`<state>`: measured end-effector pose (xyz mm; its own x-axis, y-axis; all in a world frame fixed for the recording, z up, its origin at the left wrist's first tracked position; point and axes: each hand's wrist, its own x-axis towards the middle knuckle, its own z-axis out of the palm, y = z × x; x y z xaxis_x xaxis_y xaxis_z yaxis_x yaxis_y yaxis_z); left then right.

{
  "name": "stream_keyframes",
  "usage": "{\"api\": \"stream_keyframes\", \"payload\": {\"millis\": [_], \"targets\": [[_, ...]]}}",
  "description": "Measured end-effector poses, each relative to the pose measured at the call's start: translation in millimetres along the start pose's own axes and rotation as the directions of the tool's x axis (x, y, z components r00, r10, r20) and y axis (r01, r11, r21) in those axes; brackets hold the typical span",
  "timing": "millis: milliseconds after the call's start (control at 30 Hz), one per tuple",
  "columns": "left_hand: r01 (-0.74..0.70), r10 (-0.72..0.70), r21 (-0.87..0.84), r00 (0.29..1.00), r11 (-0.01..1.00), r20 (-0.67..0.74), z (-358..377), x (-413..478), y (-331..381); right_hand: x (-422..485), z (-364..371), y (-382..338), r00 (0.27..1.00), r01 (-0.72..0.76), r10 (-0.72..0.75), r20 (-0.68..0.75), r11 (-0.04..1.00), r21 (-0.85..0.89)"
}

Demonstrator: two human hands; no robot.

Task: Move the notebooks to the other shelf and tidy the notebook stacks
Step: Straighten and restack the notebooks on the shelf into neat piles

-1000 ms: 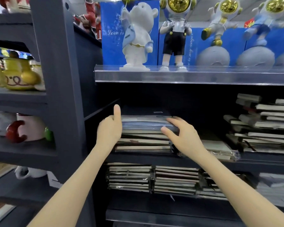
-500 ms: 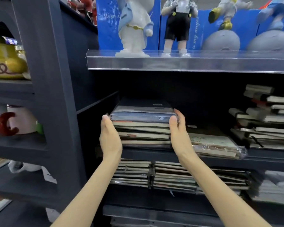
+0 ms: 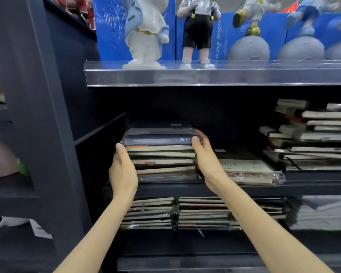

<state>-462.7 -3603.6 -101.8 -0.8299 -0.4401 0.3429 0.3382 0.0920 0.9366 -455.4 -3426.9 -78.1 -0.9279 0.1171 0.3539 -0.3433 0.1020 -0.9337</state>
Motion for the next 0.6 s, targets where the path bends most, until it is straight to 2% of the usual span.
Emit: {"api": "stream_keyframes", "payload": {"millis": [100,133,167,200,267,333,400,467,600], "targets": [[-0.029,0.027,0.084,0.999,0.996,0.032,-5.8,-2.6,3.7,-3.8,-3.7,-0.8,1.0,-0.015,0.015,0.021,1.0,-0.016],[-0.081,0.079,0.162,0.997,0.983,0.021,-8.5,-4.7,5.2,-8.3,-7.0,-1.7,1.0,-0.004,0.005,0.025,0.999,-0.052],[-0.184,0.194,0.272,0.981,0.944,-0.008,-11.5,-8.2,8.1,-14.8,-13.4,-3.3,0.999,0.03,-0.028,0.019,0.994,-0.107],[-0.318,0.351,0.379,0.936,0.869,-0.018,-12.5,-13.8,12.5,-23.0,-23.3,-6.1,0.997,0.081,-0.082,0.003,0.981,-0.178],[-0.581,0.63,0.475,0.773,0.661,0.068,-6.0,-28.0,17.7,-41.0,-54.4,-11.3,0.981,0.164,-0.19,-0.032,0.911,-0.378],[-0.744,0.763,0.461,0.617,0.484,0.195,9.2,-39.0,15.4,-53.7,-93.3,-9.8,0.976,0.143,-0.215,-0.035,0.754,-0.641],[-0.828,0.804,0.426,0.511,0.364,0.306,28.2,-50.6,14.1,-58.4,-125.6,0.9,0.992,0.069,-0.123,0.001,0.553,-0.83],[-0.88,0.8,0.346,0.452,0.327,0.394,45.8,-61.8,16.7,-59.8,-143.2,16.6,0.998,0.064,-0.04,0.052,0.425,-0.903],[-0.876,0.668,0.187,0.463,0.444,0.582,76.6,-80.7,15.1,-60.7,-158.5,35.6,0.986,0.118,-0.153,0.06,0.405,-0.906]]}}
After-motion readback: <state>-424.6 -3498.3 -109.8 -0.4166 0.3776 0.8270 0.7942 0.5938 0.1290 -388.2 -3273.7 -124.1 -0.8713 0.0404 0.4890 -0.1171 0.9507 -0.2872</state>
